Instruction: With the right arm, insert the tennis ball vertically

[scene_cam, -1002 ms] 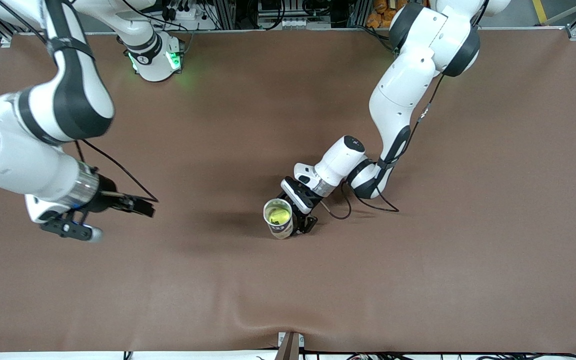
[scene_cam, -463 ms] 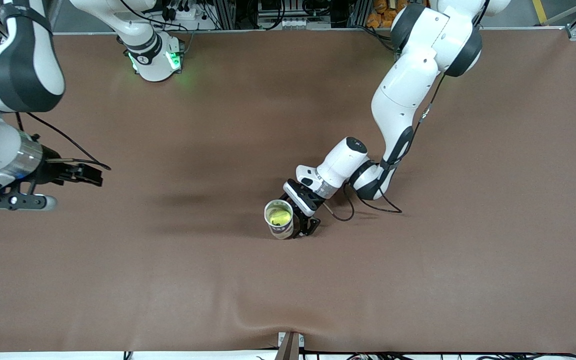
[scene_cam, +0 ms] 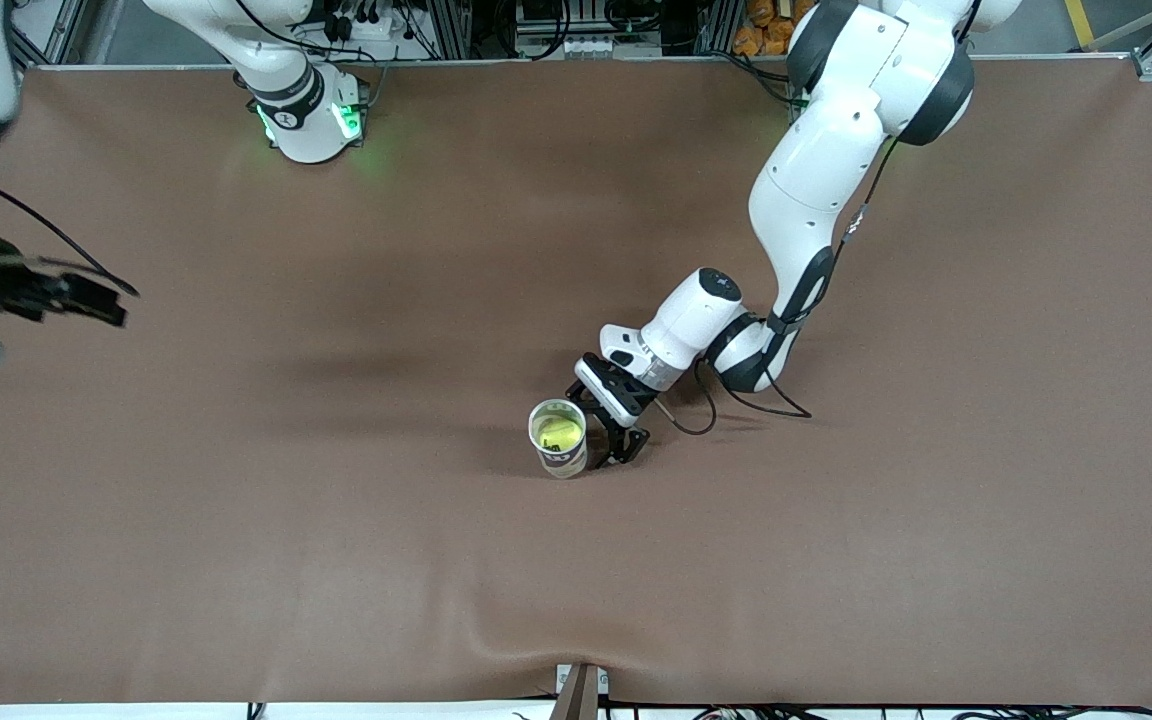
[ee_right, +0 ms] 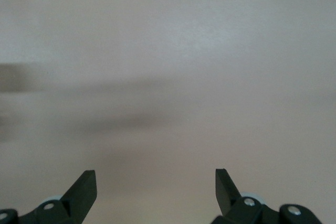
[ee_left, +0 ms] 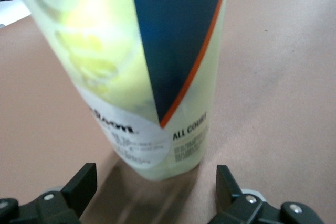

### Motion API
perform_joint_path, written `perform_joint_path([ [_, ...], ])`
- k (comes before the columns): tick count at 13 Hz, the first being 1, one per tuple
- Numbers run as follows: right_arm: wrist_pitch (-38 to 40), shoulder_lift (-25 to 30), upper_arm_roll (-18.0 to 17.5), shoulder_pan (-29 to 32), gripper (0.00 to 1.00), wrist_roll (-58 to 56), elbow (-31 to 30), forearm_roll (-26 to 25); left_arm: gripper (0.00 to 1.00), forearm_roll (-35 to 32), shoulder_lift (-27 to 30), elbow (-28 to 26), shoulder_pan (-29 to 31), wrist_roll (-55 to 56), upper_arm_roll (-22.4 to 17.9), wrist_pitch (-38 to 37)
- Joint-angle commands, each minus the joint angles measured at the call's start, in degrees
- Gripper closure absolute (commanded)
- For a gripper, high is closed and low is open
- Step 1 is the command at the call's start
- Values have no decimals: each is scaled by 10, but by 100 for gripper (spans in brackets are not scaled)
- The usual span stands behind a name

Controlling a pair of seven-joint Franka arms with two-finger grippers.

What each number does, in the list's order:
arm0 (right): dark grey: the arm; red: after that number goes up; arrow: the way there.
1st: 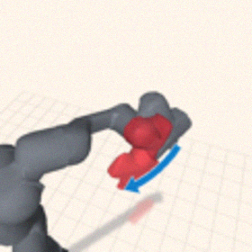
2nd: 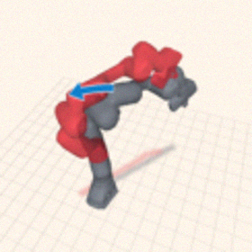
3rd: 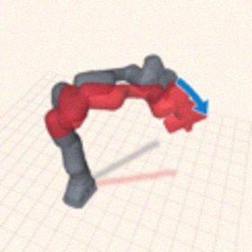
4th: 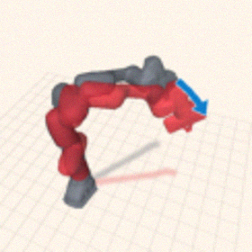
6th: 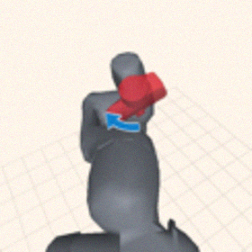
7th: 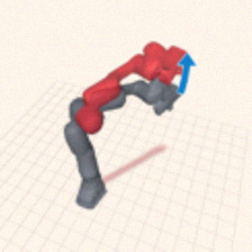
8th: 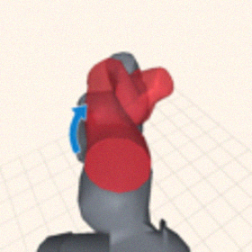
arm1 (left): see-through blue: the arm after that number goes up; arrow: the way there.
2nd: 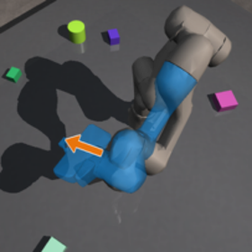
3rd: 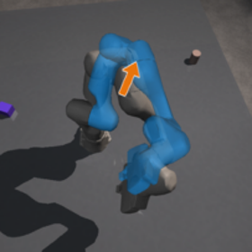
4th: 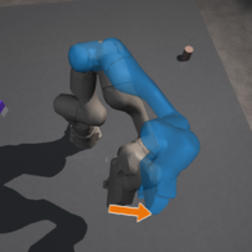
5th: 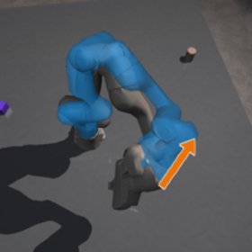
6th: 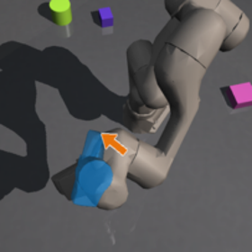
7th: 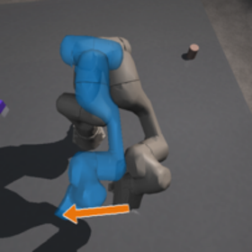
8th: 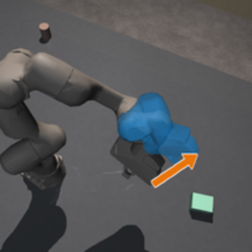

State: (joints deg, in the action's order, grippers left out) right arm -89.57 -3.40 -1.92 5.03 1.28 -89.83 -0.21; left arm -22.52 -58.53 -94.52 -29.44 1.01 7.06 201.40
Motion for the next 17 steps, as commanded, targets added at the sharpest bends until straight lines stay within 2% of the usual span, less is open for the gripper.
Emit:
perform_joint_path([
  [1,14,61,80,-55,0,-22,-29,-1,0,-10,35,-51,12,9,-1,-1],
  [2,31,61,100,-69,0,-23,-22,0,0,-10,38,-55,15,10,-1,-1],
  [3,42,61,100,-68,0,-23,-11,1,0,-11,38,-58,15,10,-1,-1],
  [7,73,62,63,-42,0,-15,11,0,0,-11,47,-66,18,11,-1,-2],
  [12,72,61,63,-42,0,-32,11,-2,0,-45,72,-111,46,12,2,-1],
  [15,71,59,63,-40,0,-54,11,-1,0,-92,101,-145,101,14,28,-2],
  [17,67,57,64,-36,0,-55,8,-2,0,-144,113,-160,179,14,78,-4],
])
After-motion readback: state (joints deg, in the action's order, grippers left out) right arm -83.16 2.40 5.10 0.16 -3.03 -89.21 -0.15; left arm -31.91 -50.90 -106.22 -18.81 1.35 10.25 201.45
